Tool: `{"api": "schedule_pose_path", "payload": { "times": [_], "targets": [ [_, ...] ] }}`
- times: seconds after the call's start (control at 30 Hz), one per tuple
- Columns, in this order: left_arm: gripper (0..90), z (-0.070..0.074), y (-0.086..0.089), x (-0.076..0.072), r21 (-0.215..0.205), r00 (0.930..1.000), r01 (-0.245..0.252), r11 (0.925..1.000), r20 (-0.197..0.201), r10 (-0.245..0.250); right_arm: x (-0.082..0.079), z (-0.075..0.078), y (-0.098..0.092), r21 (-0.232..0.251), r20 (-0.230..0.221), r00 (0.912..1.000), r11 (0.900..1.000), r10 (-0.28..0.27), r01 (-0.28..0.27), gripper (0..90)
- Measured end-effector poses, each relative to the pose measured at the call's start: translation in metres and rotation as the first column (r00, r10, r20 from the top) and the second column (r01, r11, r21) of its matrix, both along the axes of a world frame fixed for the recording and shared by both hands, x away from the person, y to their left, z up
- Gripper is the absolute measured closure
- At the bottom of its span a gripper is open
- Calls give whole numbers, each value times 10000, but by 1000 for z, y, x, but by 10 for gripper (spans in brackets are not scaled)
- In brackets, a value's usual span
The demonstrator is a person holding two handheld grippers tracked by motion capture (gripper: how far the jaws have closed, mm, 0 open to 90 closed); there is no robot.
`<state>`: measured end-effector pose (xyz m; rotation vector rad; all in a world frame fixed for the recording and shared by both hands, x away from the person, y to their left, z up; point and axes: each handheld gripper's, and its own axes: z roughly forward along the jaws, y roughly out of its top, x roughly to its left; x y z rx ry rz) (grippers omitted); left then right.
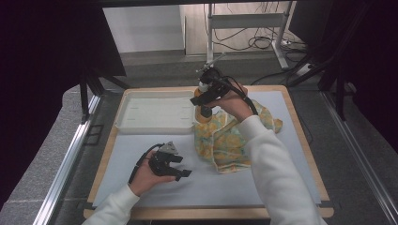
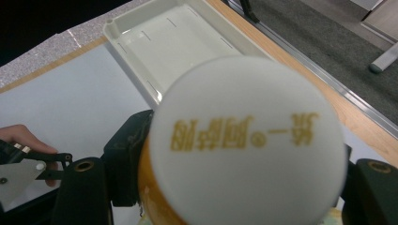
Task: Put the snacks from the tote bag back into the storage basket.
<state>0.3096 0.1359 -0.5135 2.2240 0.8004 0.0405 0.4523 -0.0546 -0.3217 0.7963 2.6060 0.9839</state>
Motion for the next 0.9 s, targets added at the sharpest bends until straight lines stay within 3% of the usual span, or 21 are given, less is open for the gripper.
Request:
{"api": "schedule_pose_path", "payload": {
  "times": [0.9],
  "targets": [
    [300,1,0,-1,-57,9999,116,9999,93,-116,14,-3,42,-138,16,9993,9992,386,-386,302]
  ]
}}
